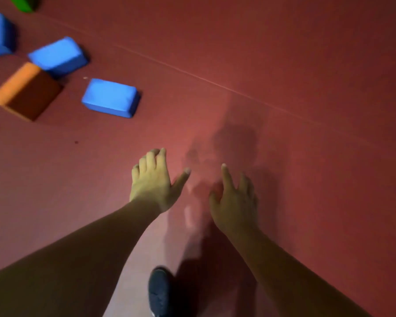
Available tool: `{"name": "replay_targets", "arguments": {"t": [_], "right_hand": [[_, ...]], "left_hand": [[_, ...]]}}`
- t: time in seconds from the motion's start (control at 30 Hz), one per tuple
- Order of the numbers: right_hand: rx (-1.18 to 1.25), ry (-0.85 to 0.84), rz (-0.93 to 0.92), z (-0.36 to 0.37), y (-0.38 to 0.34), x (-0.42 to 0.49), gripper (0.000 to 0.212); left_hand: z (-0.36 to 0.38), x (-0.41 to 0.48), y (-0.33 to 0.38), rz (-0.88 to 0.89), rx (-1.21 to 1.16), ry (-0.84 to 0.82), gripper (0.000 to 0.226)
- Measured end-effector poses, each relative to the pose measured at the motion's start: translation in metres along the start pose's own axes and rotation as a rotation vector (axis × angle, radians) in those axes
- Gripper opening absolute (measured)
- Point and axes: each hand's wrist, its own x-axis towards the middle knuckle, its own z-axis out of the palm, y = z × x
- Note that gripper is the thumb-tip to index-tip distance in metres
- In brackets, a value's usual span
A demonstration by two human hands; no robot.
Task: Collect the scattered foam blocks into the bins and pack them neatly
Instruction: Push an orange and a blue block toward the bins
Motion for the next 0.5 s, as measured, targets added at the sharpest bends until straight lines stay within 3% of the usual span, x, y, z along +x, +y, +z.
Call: {"name": "replay_targets", "arguments": {"t": [0.23,0.5], "right_hand": [[-0.052,-0.044,-0.239,0.022,-0.175,0.06,0.072],[-0.075,-0.061,-0.416,0.069,-0.316,0.121,0.071]], "left_hand": [[-0.069,0.056,-0.152,-0.267,-0.058,0.091,0.099],[-0.102,0.122,-0.268,-0.416,-0.067,0.064,0.091]]}}
